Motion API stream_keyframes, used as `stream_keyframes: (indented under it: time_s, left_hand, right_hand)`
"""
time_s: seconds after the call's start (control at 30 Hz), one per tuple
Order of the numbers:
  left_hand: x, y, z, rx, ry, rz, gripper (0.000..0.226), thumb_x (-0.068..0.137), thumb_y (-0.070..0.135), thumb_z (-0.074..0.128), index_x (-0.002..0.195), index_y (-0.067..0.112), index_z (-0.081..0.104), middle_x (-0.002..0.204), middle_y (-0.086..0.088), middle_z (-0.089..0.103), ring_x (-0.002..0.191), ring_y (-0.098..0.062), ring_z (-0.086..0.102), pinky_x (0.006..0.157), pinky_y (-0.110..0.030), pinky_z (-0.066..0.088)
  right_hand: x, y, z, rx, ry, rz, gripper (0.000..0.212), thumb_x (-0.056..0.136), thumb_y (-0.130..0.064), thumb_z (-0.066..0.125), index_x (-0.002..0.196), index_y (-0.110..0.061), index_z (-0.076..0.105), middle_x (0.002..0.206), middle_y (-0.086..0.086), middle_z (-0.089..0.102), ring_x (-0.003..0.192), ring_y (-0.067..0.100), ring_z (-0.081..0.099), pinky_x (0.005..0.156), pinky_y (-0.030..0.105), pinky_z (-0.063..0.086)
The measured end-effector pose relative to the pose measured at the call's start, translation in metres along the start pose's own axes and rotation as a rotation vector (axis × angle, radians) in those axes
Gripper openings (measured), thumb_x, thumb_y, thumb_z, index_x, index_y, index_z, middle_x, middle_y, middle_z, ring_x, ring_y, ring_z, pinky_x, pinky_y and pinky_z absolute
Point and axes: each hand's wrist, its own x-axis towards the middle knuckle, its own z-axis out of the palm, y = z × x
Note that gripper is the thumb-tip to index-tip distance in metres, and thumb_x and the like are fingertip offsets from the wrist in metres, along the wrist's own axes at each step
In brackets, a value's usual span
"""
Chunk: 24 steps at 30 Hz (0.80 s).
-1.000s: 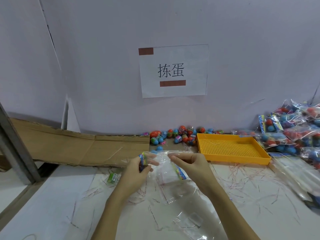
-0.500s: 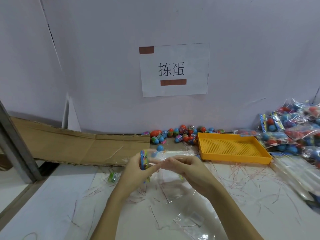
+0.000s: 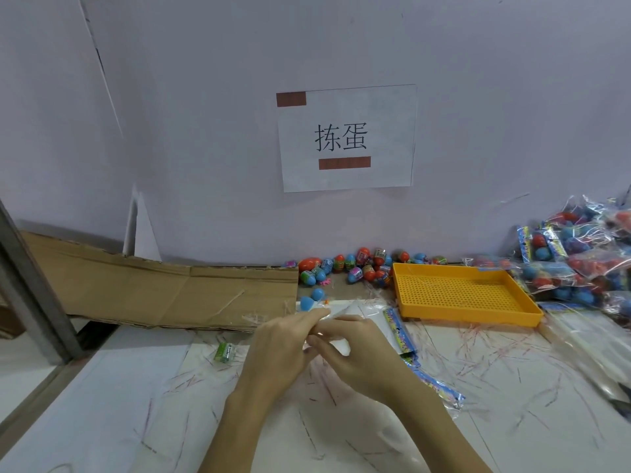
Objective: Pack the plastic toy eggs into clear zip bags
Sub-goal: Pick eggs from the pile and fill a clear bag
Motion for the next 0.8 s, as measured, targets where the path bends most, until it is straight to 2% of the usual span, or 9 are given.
stream_keyframes:
  time_s: [0.13,0.23,0.3,0.43,0.5,0.57,0.63,0.73,0.8]
  left_hand:
    - [0.003,0.002,-0.001,0.096,0.039,0.076,0.067,0.061,0.027,0.100,0.122,0.019,0.075,0.088,0.010,0.076,0.077,-0.013,0.069,0.074,-0.030,0.053]
    - [0.001,0.002,0.002,0.108,0.039,0.062,0.058,0.060,0.027,0.100,0.113,0.022,0.078,0.077,0.015,0.073,0.063,-0.008,0.053,0.066,-0.017,0.041]
    - [0.000,0.000,0.003,0.094,0.015,-0.011,0.046,0.064,0.031,0.098,0.105,0.025,0.078,0.072,0.016,0.072,0.059,-0.004,0.043,0.060,-0.009,0.030]
    - [0.002,-0.010,-0.011,-0.101,-0.085,-0.389,0.030,0.084,0.046,0.082,0.105,0.027,0.074,0.080,0.015,0.073,0.064,-0.008,0.066,0.062,-0.029,0.056]
    - [0.003,-0.014,-0.017,-0.382,-0.066,-0.638,0.031,0.081,0.042,0.086,0.104,0.027,0.073,0.076,0.013,0.073,0.060,-0.008,0.071,0.059,-0.029,0.059]
    - [0.005,-0.014,-0.018,-0.594,-0.063,-0.773,0.034,0.078,0.035,0.089,0.106,0.025,0.072,0.075,0.010,0.075,0.056,-0.011,0.072,0.053,-0.022,0.056]
    - [0.006,-0.012,-0.018,-0.732,-0.075,-0.823,0.038,0.076,0.028,0.090,0.109,0.022,0.072,0.078,0.011,0.077,0.059,-0.015,0.074,0.051,-0.020,0.056]
    - [0.005,-0.013,-0.019,-0.835,-0.101,-0.849,0.046,0.073,0.027,0.092,0.112,0.022,0.068,0.080,0.004,0.078,0.060,-0.023,0.075,0.055,-0.028,0.060]
    - [0.005,-0.016,-0.018,-0.857,-0.123,-0.852,0.054,0.070,0.029,0.093,0.116,0.023,0.065,0.079,-0.002,0.078,0.060,-0.028,0.075,0.056,-0.033,0.061]
  right_hand:
    - [0.001,0.000,-0.007,-0.016,0.022,-0.024,0.021,0.101,-0.027,0.058,0.108,-0.029,0.078,0.102,-0.021,0.075,0.090,-0.017,0.059,0.088,0.004,0.038]
    - [0.000,-0.004,-0.013,0.074,-0.051,0.003,0.024,0.103,-0.030,0.056,0.104,-0.026,0.080,0.097,-0.021,0.076,0.092,-0.006,0.068,0.084,0.010,0.048]
    - [0.000,-0.009,-0.020,0.176,-0.058,0.048,0.033,0.105,-0.037,0.053,0.100,-0.023,0.082,0.087,-0.028,0.074,0.085,-0.005,0.070,0.078,0.008,0.047]
    - [0.012,-0.004,-0.040,0.290,0.186,0.183,0.038,0.103,-0.042,0.049,0.094,-0.023,0.080,0.085,-0.016,0.078,0.083,0.000,0.073,0.078,0.020,0.058]
    - [0.027,0.007,-0.047,0.127,0.275,0.240,0.028,0.105,-0.033,0.054,0.099,-0.021,0.078,0.086,-0.011,0.077,0.081,0.002,0.072,0.077,0.026,0.059]
    - [0.047,0.024,-0.050,-0.082,0.257,0.319,0.021,0.104,-0.025,0.055,0.115,-0.016,0.071,0.100,-0.002,0.075,0.087,0.011,0.068,0.077,0.027,0.056]
    - [0.065,0.046,-0.050,-0.285,0.162,0.401,0.025,0.103,-0.017,0.053,0.126,-0.012,0.061,0.113,0.009,0.069,0.093,0.021,0.062,0.072,0.028,0.048]
    - [0.078,0.078,-0.044,-0.554,0.005,0.476,0.034,0.100,-0.013,0.055,0.135,-0.012,0.056,0.132,0.012,0.058,0.118,0.029,0.055,0.089,0.036,0.048]
    - [0.076,0.092,-0.040,-0.754,-0.066,0.501,0.028,0.102,-0.019,0.054,0.129,-0.014,0.058,0.130,0.008,0.059,0.122,0.028,0.052,0.091,0.036,0.045]
